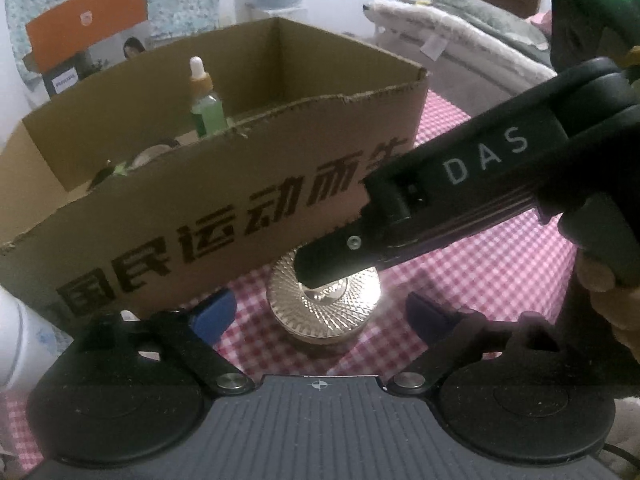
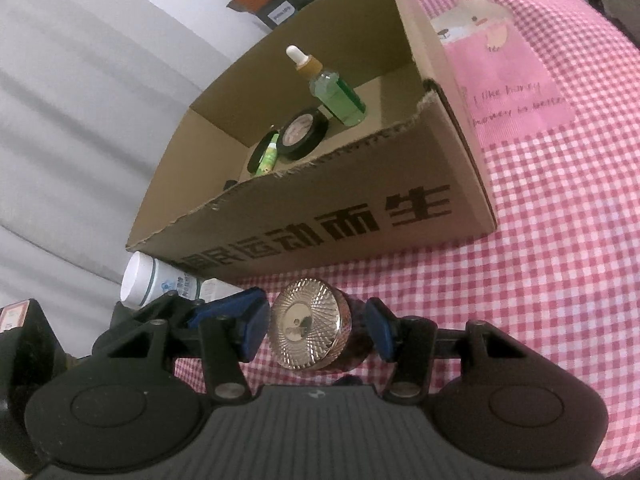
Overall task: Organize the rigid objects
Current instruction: 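Lift the gold-lidded jar with the right tool and carry it over the box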
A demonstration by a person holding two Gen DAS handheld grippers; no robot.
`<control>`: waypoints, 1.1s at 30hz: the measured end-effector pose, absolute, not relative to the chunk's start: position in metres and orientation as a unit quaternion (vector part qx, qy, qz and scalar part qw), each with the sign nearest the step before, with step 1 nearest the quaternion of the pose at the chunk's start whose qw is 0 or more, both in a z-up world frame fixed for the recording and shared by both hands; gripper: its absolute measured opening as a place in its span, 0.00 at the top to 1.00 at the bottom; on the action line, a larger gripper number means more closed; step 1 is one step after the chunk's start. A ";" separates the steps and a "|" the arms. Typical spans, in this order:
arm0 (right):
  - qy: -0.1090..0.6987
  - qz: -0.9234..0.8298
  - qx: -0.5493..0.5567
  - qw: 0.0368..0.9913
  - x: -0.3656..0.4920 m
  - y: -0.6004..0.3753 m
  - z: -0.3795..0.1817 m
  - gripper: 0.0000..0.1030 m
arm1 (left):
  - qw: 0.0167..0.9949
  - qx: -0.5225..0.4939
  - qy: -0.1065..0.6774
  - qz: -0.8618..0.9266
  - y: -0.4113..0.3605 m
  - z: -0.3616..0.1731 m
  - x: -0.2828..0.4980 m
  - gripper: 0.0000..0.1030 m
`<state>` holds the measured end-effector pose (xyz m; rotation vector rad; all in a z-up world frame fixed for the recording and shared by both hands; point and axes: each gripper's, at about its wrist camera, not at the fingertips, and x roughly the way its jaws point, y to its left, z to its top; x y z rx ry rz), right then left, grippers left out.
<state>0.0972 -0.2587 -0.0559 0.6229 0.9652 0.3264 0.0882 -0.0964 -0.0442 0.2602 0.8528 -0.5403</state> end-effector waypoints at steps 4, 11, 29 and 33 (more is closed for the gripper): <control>0.457 0.157 0.301 0.822 0.098 -0.258 -0.059 0.50 | 0.869 0.123 0.409 -0.250 -0.099 -0.047 0.089 0.20; 0.454 0.159 0.297 0.825 0.096 -0.256 -0.059 0.57 | 0.868 0.116 0.422 -0.234 -0.102 -0.053 0.096 0.43; 0.455 0.156 0.295 0.825 0.087 -0.259 -0.055 0.59 | 0.864 0.117 0.433 -0.230 -0.111 -0.052 0.089 0.45; 0.457 0.157 0.294 0.825 0.090 -0.258 -0.056 0.59 | 0.861 0.120 0.438 -0.228 -0.113 -0.054 0.093 0.45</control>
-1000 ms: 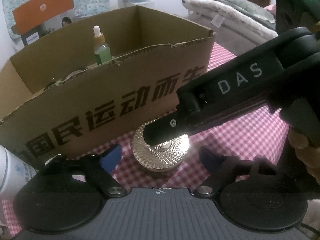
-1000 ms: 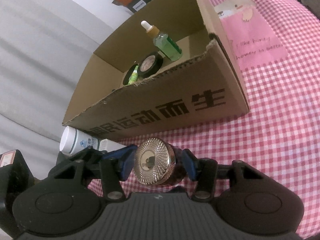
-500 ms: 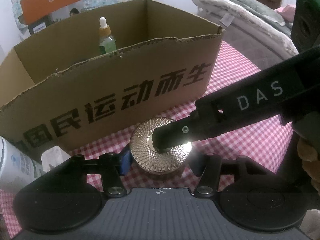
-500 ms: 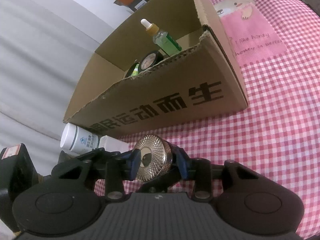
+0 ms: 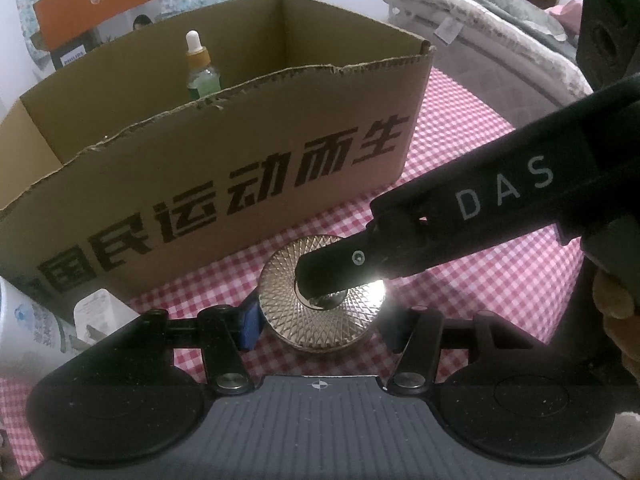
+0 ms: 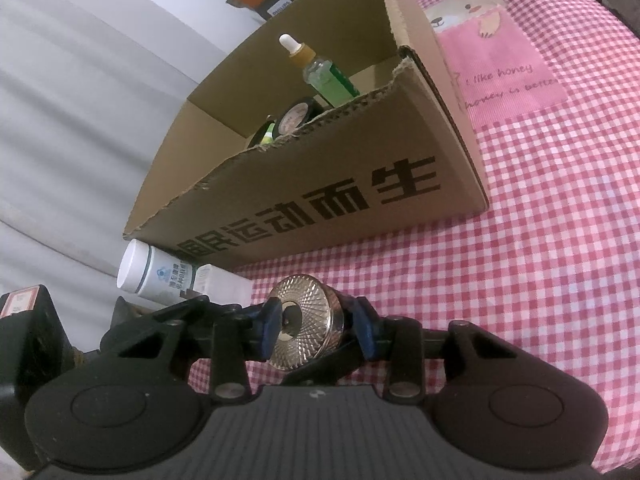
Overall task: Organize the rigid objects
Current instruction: 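Lift the gold-lidded jar with the right tool and carry it over the box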
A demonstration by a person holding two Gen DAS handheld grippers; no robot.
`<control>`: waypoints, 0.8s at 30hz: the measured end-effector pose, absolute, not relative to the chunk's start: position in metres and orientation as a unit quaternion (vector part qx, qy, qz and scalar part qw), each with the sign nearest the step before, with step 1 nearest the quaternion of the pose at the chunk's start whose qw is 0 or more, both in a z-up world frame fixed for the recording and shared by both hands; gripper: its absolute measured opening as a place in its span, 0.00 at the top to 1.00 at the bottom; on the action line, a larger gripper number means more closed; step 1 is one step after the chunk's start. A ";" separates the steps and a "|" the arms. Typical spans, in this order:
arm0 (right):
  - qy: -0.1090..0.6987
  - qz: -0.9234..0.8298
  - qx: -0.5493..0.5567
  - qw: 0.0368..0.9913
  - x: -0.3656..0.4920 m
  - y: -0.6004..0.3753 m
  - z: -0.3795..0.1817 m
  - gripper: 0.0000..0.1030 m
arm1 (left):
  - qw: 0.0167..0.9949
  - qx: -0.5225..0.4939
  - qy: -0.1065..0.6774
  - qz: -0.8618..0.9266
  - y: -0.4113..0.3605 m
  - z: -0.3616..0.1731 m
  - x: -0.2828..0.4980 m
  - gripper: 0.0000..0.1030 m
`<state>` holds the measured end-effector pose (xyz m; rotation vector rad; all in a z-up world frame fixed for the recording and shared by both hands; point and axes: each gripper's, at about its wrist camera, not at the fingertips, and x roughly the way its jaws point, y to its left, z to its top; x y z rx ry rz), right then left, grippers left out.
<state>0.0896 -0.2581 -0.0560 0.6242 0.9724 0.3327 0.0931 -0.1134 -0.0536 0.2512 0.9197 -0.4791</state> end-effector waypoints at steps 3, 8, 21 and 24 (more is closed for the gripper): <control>0.458 0.159 0.296 0.823 0.091 -0.260 -0.057 0.58 | 0.859 0.121 0.441 -0.228 -0.115 -0.056 0.096 0.45; 0.460 0.162 0.299 0.820 0.092 -0.262 -0.060 0.56 | 0.859 0.117 0.443 -0.227 -0.116 -0.058 0.099 0.45; 0.459 0.171 0.280 0.826 0.093 -0.258 -0.058 0.55 | 0.860 0.108 0.446 -0.224 -0.114 -0.058 0.101 0.46; 0.459 0.172 0.280 0.826 0.093 -0.257 -0.058 0.56 | 0.861 0.108 0.444 -0.223 -0.112 -0.057 0.099 0.46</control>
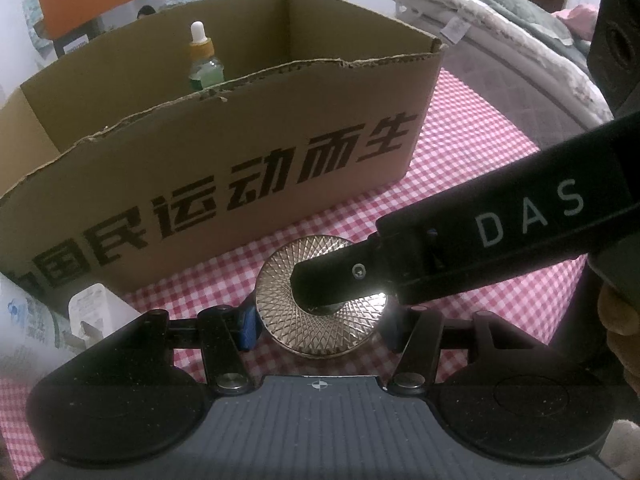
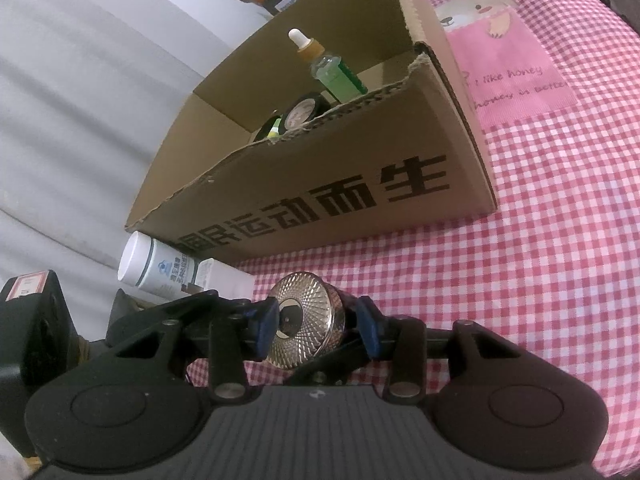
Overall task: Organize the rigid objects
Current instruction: 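Lift the gold-lidded jar with the right tool and carry it over the box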
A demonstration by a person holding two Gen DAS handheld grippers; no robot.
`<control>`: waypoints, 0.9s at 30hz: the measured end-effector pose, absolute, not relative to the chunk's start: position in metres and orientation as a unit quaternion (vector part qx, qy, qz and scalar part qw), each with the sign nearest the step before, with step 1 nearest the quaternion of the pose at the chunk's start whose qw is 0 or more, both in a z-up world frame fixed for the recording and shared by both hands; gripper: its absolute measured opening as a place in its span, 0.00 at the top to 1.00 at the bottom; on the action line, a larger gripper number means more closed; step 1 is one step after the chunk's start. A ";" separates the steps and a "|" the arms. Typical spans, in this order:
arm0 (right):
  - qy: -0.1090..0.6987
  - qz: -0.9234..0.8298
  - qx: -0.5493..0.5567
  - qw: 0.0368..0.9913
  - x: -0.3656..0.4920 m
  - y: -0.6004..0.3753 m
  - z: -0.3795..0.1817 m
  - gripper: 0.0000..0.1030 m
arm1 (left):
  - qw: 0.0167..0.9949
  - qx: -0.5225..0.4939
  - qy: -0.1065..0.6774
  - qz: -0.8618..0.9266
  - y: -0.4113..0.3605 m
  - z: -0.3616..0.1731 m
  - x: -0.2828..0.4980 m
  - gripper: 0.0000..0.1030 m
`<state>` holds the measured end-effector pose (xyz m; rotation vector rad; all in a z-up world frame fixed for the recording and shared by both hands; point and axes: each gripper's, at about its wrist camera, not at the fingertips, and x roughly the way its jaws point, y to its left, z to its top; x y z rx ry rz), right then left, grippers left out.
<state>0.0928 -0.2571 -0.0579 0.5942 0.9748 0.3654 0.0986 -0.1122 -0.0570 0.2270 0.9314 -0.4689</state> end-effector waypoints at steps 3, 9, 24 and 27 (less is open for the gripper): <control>0.455 0.174 0.278 0.828 0.090 -0.257 -0.055 0.56 | 0.864 0.110 0.438 -0.224 -0.111 -0.053 0.094 0.46; 0.440 0.180 0.264 0.839 0.076 -0.248 -0.032 0.56 | 0.876 0.110 0.410 -0.229 -0.101 -0.025 0.076 0.46; 0.340 0.246 0.161 0.894 0.100 -0.242 0.086 0.56 | 0.920 0.059 0.326 -0.209 -0.085 0.071 0.110 0.46; 0.352 0.251 0.143 0.890 0.127 -0.246 0.093 0.56 | 0.914 0.042 0.346 -0.206 -0.091 0.070 0.138 0.46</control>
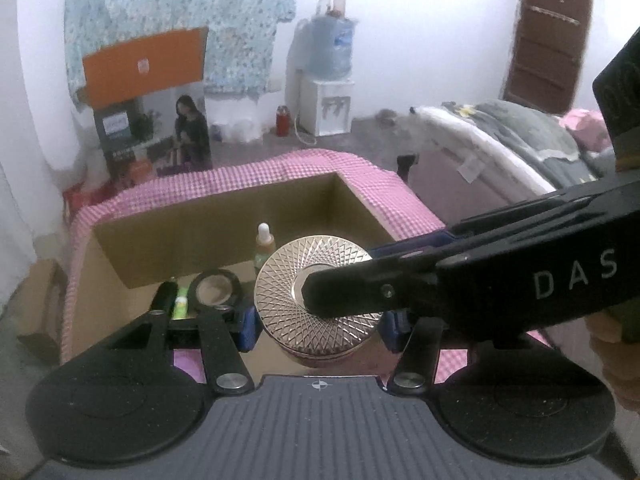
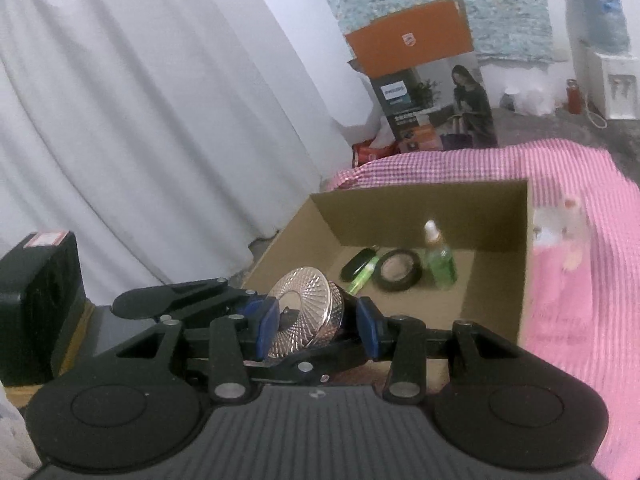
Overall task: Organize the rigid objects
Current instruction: 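Lift the gold-lidded jar with the right tool and carry it over the box, then lower the jar into the box and open the right tool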
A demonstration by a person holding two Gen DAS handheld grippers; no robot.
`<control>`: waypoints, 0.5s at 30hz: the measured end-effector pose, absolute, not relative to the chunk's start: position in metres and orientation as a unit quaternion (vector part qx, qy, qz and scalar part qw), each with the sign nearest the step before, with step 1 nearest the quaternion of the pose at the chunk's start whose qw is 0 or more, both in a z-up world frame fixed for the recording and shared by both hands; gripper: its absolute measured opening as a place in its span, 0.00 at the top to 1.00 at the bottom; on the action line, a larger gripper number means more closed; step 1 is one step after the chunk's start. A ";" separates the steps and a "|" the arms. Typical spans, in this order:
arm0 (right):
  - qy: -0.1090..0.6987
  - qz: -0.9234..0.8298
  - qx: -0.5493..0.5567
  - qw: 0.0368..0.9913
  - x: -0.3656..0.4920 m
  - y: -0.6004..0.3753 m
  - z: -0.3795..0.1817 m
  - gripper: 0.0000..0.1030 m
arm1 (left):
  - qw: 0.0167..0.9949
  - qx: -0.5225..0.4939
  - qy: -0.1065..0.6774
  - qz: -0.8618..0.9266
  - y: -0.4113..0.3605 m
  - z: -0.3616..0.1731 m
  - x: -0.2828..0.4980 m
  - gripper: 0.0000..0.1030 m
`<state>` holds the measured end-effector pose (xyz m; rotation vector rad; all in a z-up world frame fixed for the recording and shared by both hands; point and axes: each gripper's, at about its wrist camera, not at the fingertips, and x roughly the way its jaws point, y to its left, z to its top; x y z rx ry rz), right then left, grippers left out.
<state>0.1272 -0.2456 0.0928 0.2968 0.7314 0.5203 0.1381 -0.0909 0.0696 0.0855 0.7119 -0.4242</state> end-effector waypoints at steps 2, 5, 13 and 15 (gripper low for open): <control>0.369 0.250 0.138 0.884 0.151 -0.251 0.091 0.56 | 0.908 0.026 0.366 -0.203 -0.095 0.063 0.159 0.46; 0.401 0.246 0.134 0.872 0.190 -0.258 0.080 0.56 | 0.893 0.005 0.403 -0.200 -0.100 0.049 0.190 0.46; 0.464 0.231 0.097 0.850 0.260 -0.265 0.047 0.57 | 0.861 -0.027 0.470 -0.191 -0.110 0.013 0.249 0.46; 0.474 0.229 0.086 0.846 0.274 -0.265 0.042 0.57 | 0.858 -0.029 0.477 -0.188 -0.111 0.009 0.257 0.46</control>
